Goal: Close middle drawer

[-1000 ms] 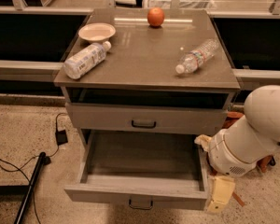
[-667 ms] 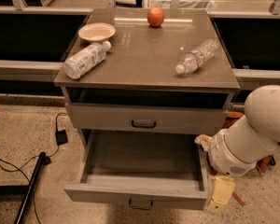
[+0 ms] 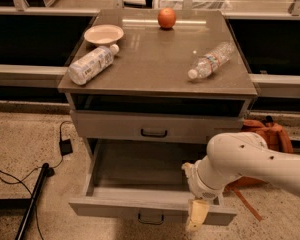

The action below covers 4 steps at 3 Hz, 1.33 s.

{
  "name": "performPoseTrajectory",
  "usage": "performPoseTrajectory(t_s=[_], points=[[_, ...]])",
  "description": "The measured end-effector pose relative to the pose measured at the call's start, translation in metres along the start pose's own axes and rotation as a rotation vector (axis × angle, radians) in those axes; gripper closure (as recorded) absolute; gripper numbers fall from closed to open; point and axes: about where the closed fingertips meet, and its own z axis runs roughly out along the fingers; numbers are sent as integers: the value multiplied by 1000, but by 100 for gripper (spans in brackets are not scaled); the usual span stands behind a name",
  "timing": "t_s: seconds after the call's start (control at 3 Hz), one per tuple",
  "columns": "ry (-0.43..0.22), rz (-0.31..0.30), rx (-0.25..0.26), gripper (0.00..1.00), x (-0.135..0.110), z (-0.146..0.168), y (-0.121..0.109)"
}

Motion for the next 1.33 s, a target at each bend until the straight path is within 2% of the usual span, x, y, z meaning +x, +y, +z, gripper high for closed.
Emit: performPoseTrajectory(t_s=[0.33,0.67,1.0,1.33], points=[[-1,1,-1,0,0,0,0],[-20,-11,-32,0,-5,54,4],[-20,-11,-32,0,-5,54,4],[-52,-31,10,0,-4,67,4]])
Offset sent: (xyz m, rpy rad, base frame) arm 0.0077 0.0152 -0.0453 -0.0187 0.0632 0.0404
